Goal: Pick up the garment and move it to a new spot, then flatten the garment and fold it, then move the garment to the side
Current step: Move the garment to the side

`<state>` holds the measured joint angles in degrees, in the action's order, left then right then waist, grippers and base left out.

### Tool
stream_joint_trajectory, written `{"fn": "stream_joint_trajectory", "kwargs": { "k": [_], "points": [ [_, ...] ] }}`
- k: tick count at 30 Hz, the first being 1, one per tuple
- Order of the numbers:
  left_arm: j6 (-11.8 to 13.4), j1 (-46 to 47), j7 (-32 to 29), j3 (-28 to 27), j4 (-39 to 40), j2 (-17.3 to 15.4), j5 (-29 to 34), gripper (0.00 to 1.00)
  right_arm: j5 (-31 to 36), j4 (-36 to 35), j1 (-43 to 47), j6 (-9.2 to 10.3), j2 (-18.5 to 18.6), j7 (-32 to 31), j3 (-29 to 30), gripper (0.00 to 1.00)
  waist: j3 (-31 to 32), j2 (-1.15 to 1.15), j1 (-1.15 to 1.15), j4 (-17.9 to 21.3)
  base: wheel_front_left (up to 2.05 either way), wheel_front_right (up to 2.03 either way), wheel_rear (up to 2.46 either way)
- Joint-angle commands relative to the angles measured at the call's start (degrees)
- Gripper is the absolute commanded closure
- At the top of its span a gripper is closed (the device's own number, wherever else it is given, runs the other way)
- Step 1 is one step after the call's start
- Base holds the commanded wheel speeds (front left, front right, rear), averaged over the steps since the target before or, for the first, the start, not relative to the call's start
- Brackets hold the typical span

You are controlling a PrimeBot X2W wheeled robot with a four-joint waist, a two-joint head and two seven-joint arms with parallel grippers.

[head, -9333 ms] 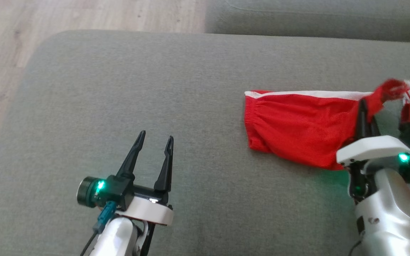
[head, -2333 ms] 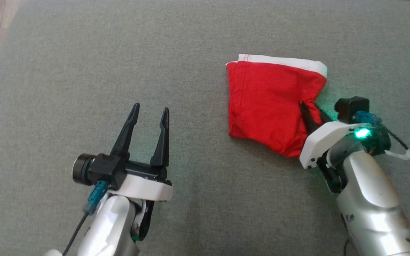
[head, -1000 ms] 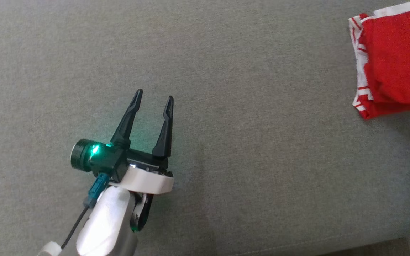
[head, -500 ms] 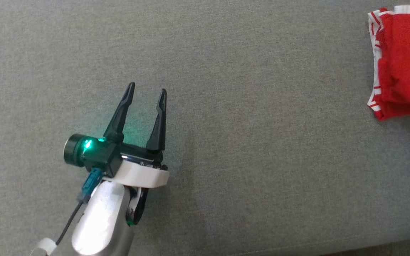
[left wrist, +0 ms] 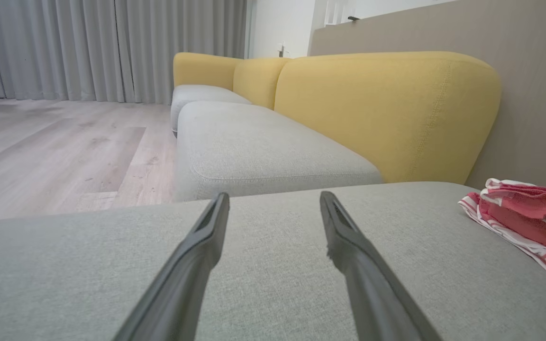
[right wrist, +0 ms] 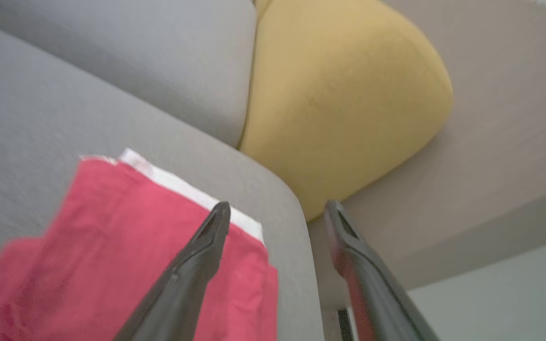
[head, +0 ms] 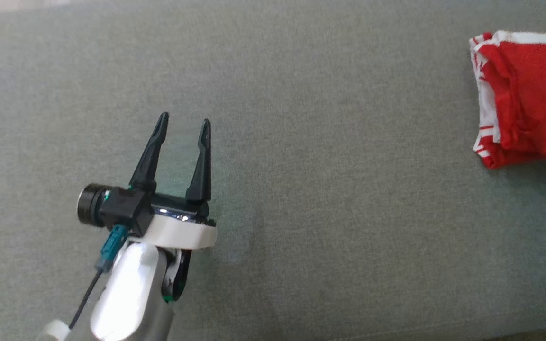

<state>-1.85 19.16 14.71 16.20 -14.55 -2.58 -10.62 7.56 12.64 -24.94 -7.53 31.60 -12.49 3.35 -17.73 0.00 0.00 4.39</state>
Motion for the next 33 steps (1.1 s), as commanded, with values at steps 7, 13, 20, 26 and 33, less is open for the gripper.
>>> {"fn": "stream_joint_trajectory", "kwargs": {
  "k": [7, 13, 20, 26, 33],
  "points": [
    [1.2, -2.5, 0.3, -3.2, 3.4, -0.3, 1.5, 0.0, -4.4, -9.6, 2.0, 0.04, -10.6, 5.6, 0.5, 0.0, 7.2, 0.0, 0.0, -1.5, 0.0, 0.0, 0.0],
    [1.1, -5.4, 0.3, -3.8, 4.3, -0.3, 1.0, 0.0, -7.7, -12.9, 6.3, 0.04, -21.7, 11.4, 1.0, 0.0, 11.1, 0.0, 0.0, -2.9, 0.0, 0.0, 0.0],
    [0.5, -8.3, 0.3, -4.1, 3.8, -0.3, 1.4, 0.0, -10.7, -9.7, 13.1, 0.04, -28.2, 18.5, 2.1, 0.0, 13.6, 0.0, 0.0, -4.1, 0.0, 0.0, 0.0],
    [1.0, -11.5, 0.3, -4.5, 3.2, -0.3, 1.0, 0.0, -17.2, -1.6, 20.0, 0.04, -28.7, 25.6, 0.7, 0.0, 15.2, 0.0, 0.0, -4.9, 0.0, 0.0, 0.0],
    [1.7, -13.7, 0.3, -4.5, 2.6, -0.3, 0.8, 0.0, -18.9, 1.8, 22.4, 0.04, -28.7, 27.4, -1.1, 0.0, 15.9, 0.0, 0.0, -5.1, 0.0, 0.0, 0.0]
  ]
}}
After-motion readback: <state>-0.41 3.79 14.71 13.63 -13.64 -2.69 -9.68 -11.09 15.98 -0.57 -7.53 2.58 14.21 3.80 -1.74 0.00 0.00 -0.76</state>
